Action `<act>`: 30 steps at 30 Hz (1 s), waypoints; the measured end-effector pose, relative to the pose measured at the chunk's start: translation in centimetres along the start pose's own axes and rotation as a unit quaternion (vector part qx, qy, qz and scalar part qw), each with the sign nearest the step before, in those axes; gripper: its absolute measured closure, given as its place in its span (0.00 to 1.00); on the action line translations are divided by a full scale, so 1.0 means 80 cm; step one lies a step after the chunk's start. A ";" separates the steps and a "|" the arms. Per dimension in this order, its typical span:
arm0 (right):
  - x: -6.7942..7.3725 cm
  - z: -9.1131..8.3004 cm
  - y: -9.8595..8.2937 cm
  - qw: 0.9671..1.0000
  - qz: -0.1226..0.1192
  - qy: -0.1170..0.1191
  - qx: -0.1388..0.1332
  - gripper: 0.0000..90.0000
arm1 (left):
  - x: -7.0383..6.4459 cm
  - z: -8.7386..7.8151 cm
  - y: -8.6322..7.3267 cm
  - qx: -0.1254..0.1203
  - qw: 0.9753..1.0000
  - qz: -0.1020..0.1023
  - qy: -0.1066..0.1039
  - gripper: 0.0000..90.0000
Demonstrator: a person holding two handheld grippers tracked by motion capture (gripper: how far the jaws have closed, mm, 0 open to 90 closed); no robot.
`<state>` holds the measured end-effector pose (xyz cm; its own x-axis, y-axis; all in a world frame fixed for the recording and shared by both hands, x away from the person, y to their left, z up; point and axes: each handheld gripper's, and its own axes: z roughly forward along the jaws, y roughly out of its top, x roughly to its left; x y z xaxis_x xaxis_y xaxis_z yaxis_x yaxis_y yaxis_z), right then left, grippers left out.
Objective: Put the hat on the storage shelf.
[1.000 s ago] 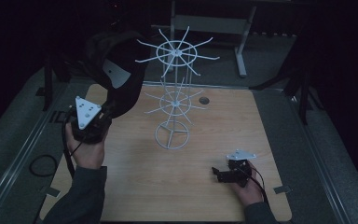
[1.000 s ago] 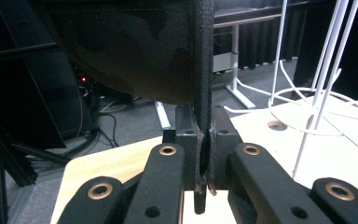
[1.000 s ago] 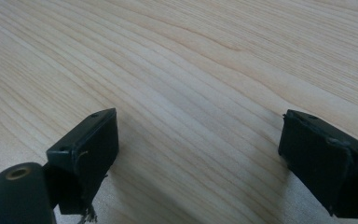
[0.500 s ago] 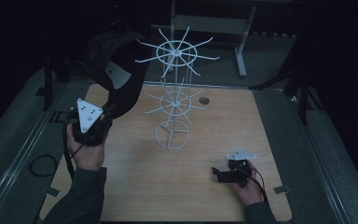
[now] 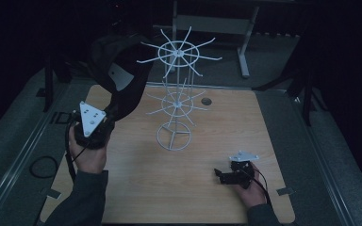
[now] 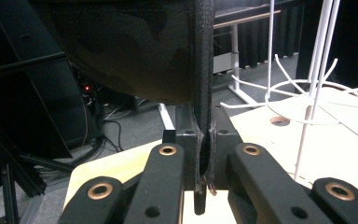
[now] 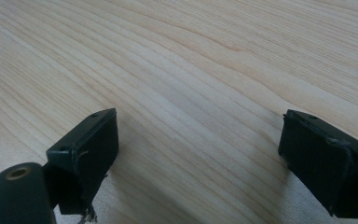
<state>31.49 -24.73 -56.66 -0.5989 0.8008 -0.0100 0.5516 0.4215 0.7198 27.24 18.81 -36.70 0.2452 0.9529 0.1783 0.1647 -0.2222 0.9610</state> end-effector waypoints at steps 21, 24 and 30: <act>0.000 0.000 0.000 1.000 -0.001 0.000 0.000 0.13 | -0.007 -0.002 -0.006 -0.003 1.000 0.016 0.003 0.96; 0.000 0.000 0.000 1.000 -0.001 0.000 0.000 0.13 | -0.008 -0.002 -0.007 -0.002 1.000 0.016 0.004 0.96; 0.000 0.000 0.000 1.000 -0.001 0.000 0.000 0.13 | -0.009 -0.002 -0.011 -0.002 1.000 0.018 0.001 0.96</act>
<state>31.50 -24.74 -56.65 -0.6001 0.7998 -0.0124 0.5498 0.4237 0.7199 26.79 18.33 -37.68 0.2491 0.9448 0.2128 0.1529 -0.2554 0.9547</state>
